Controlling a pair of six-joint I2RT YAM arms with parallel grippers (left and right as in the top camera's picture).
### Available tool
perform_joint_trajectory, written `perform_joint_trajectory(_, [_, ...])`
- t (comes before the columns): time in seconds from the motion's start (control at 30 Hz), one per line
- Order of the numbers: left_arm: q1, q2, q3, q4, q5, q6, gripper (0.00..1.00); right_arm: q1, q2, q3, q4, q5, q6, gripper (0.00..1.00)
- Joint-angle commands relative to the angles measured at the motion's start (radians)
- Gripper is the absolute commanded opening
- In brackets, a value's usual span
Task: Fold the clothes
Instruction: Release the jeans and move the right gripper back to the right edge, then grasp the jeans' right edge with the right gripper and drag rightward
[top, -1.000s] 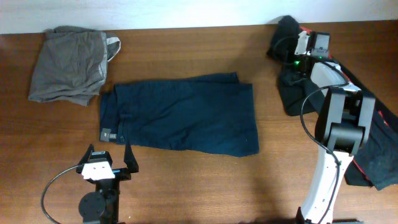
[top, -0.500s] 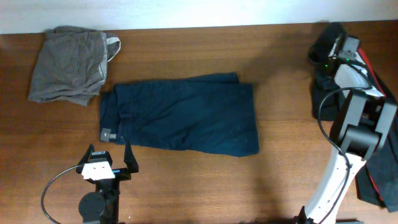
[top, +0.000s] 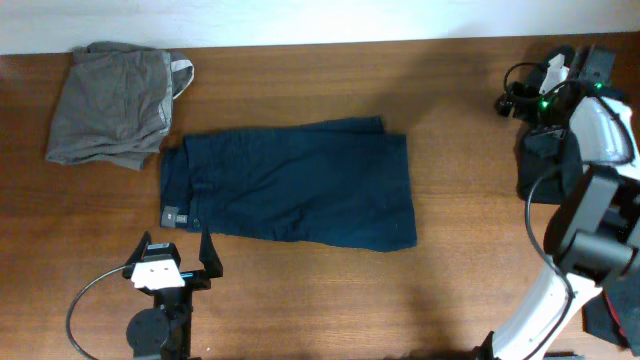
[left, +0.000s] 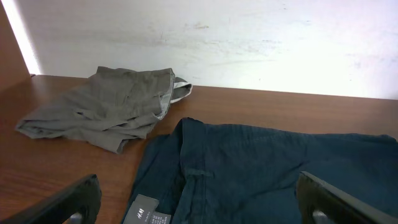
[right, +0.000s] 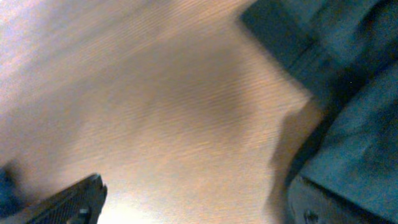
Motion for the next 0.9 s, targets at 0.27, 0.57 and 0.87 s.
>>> perform_joint_trajectory(0.27, [0.003, -0.007, -0.005, -0.002, 0.014, 0.016, 0.99, 0.178, -0.052, -0.085, -0.352, -0.145, -0.251, 0.99])
perform_joint_trajectory(0.57, [0.003, -0.007, -0.005, -0.002, 0.014, 0.016, 0.99, 0.353, -0.036, -0.215, -0.315, -0.158, -0.274, 0.99])
perform_joint_trajectory(0.87, [0.003, -0.007, -0.005, -0.002, 0.014, 0.016, 0.99, 0.396, -0.034, -0.308, -0.302, -0.164, -0.245, 0.99])
